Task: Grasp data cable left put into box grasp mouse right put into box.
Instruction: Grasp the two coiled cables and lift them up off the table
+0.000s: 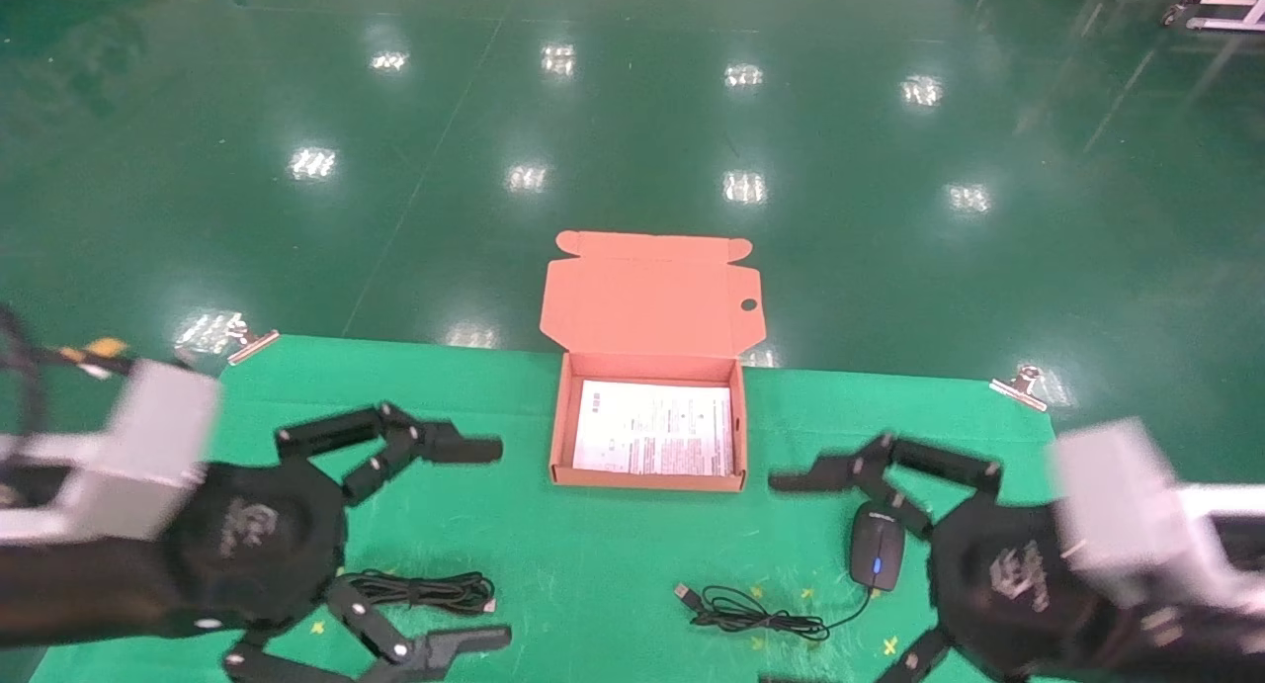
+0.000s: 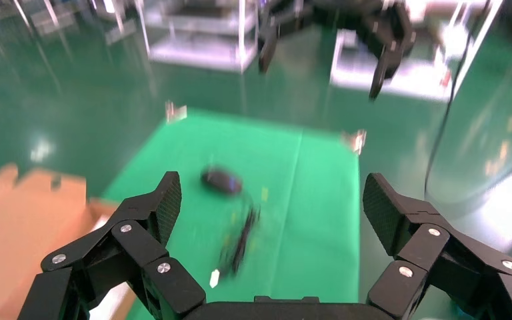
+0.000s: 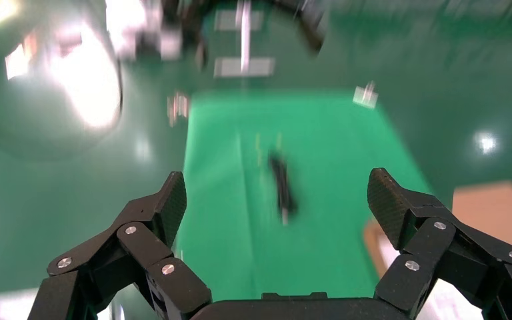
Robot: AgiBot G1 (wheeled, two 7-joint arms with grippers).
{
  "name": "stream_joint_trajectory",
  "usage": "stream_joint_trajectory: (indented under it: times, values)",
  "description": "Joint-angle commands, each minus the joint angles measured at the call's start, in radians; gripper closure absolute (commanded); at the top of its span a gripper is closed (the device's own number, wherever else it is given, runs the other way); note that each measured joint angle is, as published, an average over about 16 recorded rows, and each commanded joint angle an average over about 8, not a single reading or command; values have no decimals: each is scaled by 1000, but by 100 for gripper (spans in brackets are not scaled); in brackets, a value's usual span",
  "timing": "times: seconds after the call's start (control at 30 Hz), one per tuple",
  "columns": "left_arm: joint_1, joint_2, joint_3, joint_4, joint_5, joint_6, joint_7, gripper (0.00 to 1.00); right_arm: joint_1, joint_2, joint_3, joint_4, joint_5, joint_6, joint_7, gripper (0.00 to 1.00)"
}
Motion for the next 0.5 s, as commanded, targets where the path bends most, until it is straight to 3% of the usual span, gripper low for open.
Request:
stream_joint_trajectory:
  times: [0.03, 0.3, 0.5]
  values:
    - [-27, 2, 22, -8, 56, -3, -7, 0, 38, 2, -24, 10, -74, -13, -5, 0]
    - [-223, 82, 196, -39, 438, 49, -25, 0, 261, -93, -259, 34, -450, -38, -59, 0]
    - [-291, 162, 317, -42, 673, 32, -36, 0, 346, -174, -434, 38, -688, -19, -70, 0]
